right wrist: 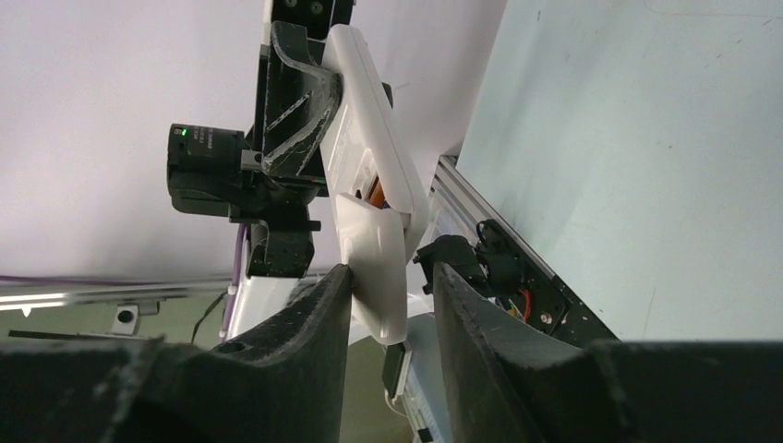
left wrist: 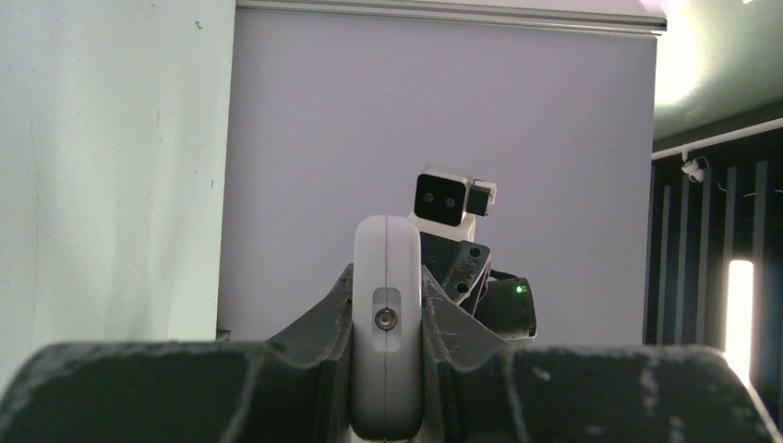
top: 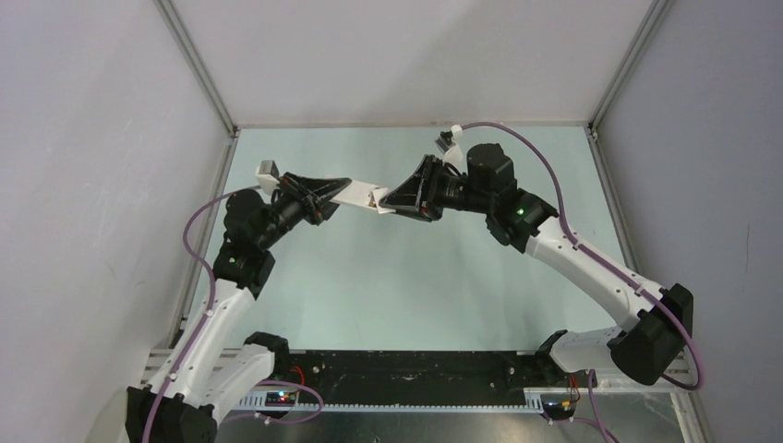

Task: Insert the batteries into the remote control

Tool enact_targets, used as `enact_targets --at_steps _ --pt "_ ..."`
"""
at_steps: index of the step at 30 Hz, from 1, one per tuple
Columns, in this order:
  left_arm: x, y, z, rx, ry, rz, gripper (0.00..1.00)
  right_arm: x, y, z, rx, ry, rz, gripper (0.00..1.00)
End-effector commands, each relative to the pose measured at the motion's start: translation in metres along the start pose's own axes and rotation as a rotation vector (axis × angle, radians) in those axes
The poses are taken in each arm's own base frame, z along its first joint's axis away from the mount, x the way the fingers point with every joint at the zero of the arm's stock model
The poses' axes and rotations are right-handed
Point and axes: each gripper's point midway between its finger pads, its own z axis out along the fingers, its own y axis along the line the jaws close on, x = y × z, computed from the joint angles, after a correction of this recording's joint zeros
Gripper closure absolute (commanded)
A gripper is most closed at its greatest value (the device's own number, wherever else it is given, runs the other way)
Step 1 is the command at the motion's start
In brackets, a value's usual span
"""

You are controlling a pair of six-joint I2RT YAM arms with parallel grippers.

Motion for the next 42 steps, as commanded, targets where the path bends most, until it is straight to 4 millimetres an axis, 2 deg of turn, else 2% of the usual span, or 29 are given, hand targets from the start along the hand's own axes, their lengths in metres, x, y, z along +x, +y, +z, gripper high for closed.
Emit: enact_targets --at_steps 1,8,13,22,26,42 --pt "0.016 -0.054 -0.004 0.146 0.044 0.063 1.0 -0.012 0.006 0.0 -0.005 -0.088 -0.002 0.61" --pt "0.018 -0.05 0.001 0.14 0.051 0.077 1.0 -0.01 0.011 0.003 -0.006 -0.115 -0.012 0.71" --pt "0.017 -0.049 0.001 0.139 0.042 0.096 1.0 -0.009 0.004 0.003 0.043 -0.146 0.007 0.8" --pt "0.02 -0.046 0.004 0.132 0.046 0.085 1.0 -0.012 0.008 0.002 0.08 -0.251 -0.002 0.83" --pt "0.016 -0.037 0.004 0.114 0.028 0.033 1.0 -0.016 0.011 0.0 0.084 -0.296 -0.042 0.84" --pt "0.005 -0.021 0.007 0.077 -0.025 -0.096 1.0 -0.023 -0.005 0.0 0.183 -0.376 -0.207 0.89"
